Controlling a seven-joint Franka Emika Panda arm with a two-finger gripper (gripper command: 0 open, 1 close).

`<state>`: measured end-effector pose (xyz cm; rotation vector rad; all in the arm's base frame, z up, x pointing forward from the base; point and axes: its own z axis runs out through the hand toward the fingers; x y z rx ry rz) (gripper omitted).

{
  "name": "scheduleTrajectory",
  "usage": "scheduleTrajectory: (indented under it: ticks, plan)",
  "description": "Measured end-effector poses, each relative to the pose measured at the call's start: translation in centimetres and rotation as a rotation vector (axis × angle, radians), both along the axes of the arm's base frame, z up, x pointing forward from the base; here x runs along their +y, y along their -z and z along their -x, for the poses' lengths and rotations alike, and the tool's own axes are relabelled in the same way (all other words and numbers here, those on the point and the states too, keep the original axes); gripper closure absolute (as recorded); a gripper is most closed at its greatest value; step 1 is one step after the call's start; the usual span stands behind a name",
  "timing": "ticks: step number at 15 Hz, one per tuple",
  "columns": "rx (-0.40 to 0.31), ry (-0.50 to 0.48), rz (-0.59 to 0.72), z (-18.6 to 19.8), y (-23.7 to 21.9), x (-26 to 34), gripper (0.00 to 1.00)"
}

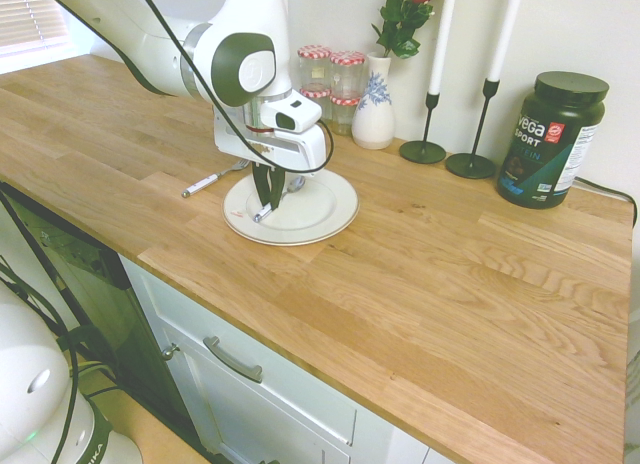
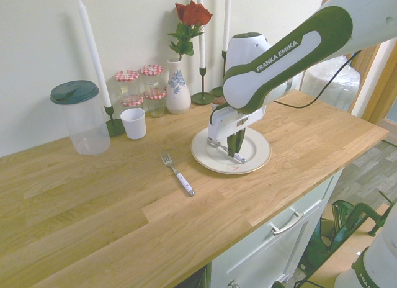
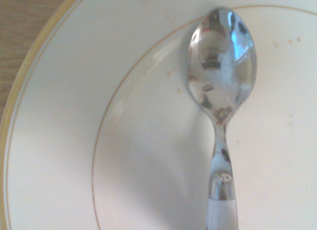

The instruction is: Put the spoon into the plate

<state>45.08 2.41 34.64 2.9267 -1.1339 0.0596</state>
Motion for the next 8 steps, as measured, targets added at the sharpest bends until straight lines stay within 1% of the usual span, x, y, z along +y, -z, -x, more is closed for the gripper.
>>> scheduleTrajectory:
  ticks: [5,8]
  plan:
    - [-0.023,-0.001,0.0,-0.4,-1.1,0.0,0.0]
    - [-0.048,0.0,-0.001,-0.6,-4.9,0.2,0.0]
